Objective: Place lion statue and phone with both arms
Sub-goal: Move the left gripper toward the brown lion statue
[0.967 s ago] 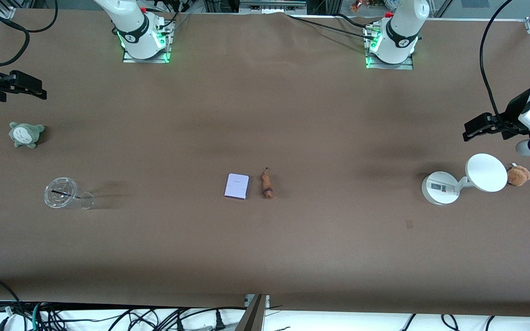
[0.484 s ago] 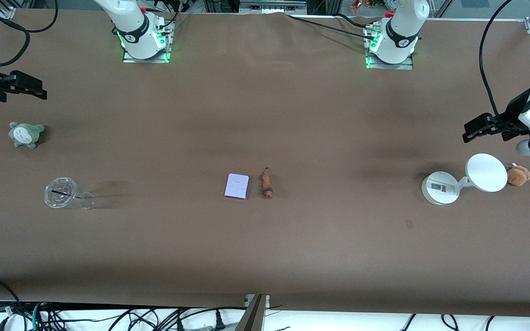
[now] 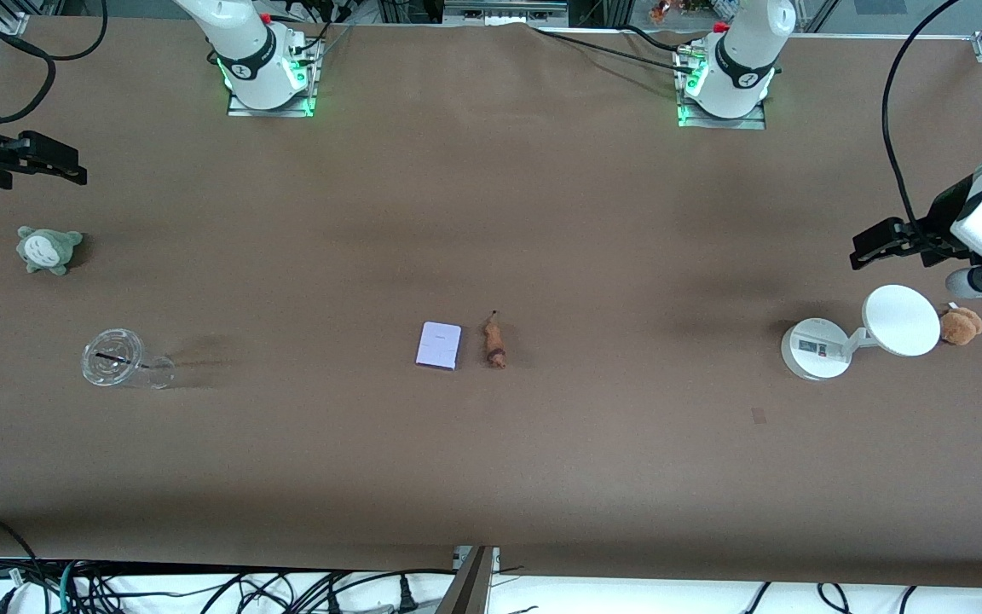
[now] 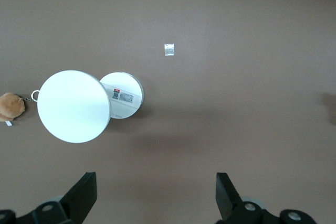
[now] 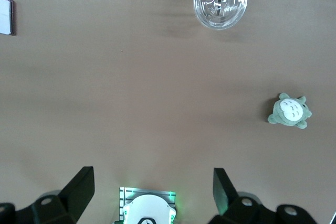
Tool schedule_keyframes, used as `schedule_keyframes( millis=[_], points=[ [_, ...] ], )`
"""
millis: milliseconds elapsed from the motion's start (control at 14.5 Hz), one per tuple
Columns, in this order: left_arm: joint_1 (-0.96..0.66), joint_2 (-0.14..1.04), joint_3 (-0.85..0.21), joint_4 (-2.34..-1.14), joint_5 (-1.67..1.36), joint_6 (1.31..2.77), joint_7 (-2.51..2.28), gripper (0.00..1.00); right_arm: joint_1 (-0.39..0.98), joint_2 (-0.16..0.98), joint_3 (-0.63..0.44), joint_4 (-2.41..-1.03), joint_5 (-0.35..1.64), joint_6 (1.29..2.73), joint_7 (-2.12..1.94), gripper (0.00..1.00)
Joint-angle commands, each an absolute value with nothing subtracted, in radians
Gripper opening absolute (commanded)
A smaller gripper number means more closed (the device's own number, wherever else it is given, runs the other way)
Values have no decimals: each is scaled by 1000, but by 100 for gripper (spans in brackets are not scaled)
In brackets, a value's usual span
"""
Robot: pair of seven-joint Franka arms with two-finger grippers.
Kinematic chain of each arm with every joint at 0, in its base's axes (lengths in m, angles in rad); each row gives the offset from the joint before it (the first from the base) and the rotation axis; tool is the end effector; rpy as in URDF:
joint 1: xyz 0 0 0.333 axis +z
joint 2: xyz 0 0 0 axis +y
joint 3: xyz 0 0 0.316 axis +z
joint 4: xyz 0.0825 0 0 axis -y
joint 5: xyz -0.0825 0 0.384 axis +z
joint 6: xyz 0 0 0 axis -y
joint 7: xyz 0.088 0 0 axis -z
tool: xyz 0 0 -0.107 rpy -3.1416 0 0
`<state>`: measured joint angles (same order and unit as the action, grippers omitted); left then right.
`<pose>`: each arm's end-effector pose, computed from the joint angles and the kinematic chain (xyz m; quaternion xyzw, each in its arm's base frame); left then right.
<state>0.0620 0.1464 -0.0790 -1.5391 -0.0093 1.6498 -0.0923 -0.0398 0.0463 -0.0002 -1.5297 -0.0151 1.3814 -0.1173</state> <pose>0.6026 -0.0080 0.5618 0.9991 0.0384 -0.0182 0.0094 0.5466 -0.0237 0.6034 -0.9945 -0.0378 0.0974 0.0001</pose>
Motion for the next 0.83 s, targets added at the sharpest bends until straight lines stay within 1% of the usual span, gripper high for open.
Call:
schedule_keyframes(
  millis=[0,276,760],
  points=[
    [52,170,-75,-1506,-20,1660,-86,100,-49,60,5,-1499,-20,1361,-117,100],
    [54,170,-75,-1456,-8,1628,-94,100,-51,60,3,-1499,-20,1361,-117,100],
    [57,120,-83,-1440,-15,1588,-89,100,-51,60,3,-1499,-20,1361,-117,100]
  ],
)
